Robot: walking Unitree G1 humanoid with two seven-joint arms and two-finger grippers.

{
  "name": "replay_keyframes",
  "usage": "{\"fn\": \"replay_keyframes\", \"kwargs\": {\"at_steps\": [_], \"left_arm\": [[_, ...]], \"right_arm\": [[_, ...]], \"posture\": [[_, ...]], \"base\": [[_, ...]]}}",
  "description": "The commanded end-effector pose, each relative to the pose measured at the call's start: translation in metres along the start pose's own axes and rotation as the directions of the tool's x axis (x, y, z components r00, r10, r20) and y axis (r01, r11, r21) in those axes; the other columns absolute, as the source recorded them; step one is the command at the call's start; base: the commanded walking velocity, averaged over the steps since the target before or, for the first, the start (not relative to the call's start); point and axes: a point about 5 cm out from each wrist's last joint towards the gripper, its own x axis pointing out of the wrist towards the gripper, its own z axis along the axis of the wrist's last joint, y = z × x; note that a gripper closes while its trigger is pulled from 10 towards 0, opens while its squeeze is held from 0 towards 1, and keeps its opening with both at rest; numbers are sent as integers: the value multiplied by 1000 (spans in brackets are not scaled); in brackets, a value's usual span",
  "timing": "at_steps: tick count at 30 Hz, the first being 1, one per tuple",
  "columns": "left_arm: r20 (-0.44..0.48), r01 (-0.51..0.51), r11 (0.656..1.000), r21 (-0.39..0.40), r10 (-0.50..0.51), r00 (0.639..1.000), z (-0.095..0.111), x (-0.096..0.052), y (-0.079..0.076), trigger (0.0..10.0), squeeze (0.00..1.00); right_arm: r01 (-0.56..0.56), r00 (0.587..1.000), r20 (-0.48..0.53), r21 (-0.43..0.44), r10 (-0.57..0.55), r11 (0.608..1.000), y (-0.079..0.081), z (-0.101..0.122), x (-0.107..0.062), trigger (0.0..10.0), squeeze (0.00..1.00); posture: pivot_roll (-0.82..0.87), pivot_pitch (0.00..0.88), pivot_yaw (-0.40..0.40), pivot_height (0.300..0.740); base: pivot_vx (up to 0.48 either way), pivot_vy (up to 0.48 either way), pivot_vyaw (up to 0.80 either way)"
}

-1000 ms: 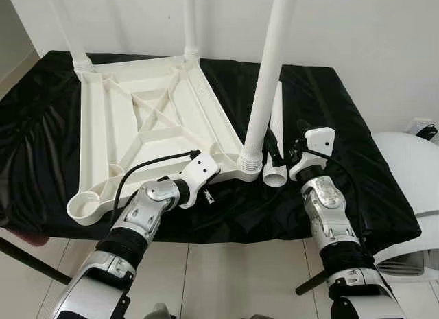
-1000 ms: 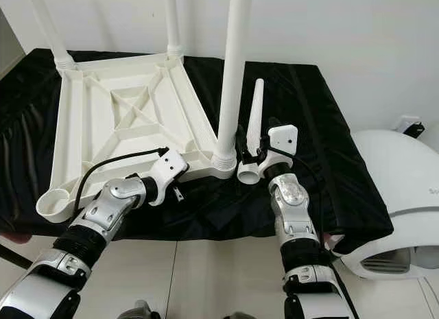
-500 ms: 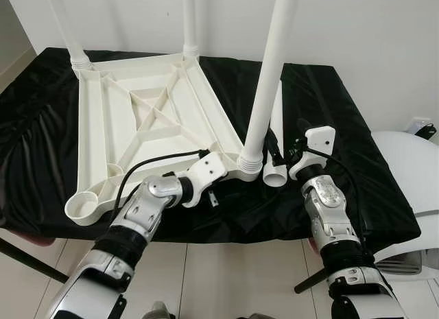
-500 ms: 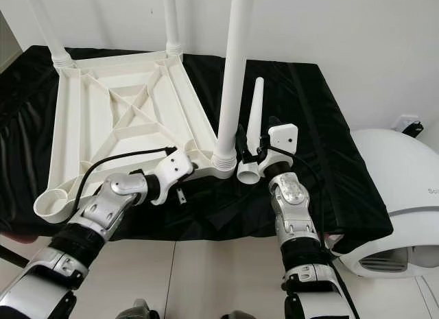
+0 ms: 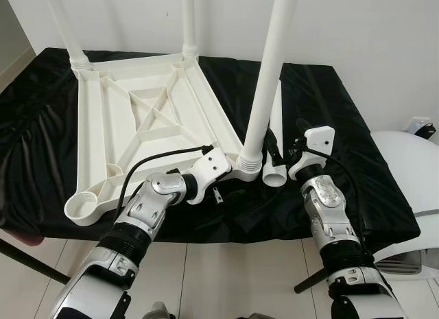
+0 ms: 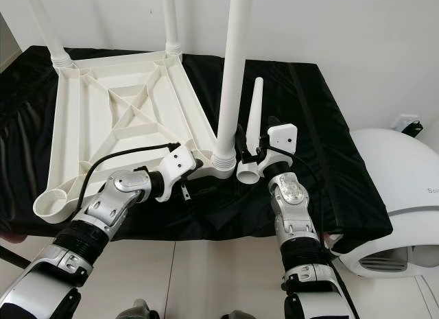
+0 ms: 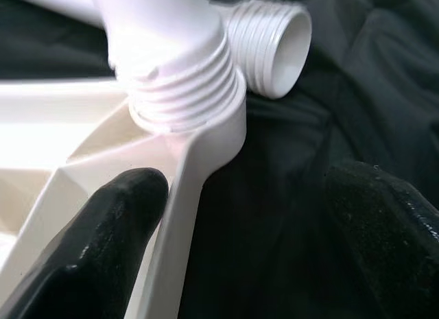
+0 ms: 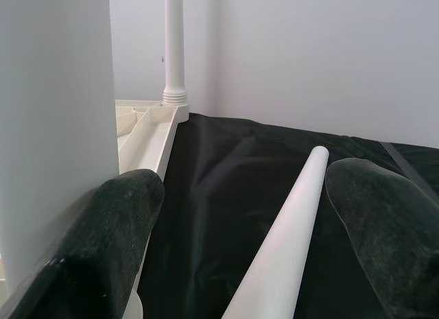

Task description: Building children table

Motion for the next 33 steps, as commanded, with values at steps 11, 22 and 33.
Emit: {"fn": "replay_keyframes", "kwargs": {"at_steps": [11, 22, 33], "left_arm": [[-120, -51, 996, -69, 42, 992, -23, -3, 4, 10000, 0], [-54, -7, 995, -96, 1, 999, -12, -2, 3, 0, 0], [-58, 93, 991, -98, -99, 993, -17, -2, -11, 2000, 0]], "right_arm": [[-3, 1000, 3, 7, 3, 1000, 3, 0, 0, 10000, 0], [-7, 1000, 6, 3, 7, 1000, 4, 0, 1, 10000, 0], [-4, 1000, 6, -3, 4, 1000, 2, 0, 0, 10000, 0]], "posture": [[9, 4, -23, 740], [4, 0, -24, 740], [-2, 0, -23, 740]], "base": [[0, 0, 0], [0, 0, 0], [0, 0, 0]]}}
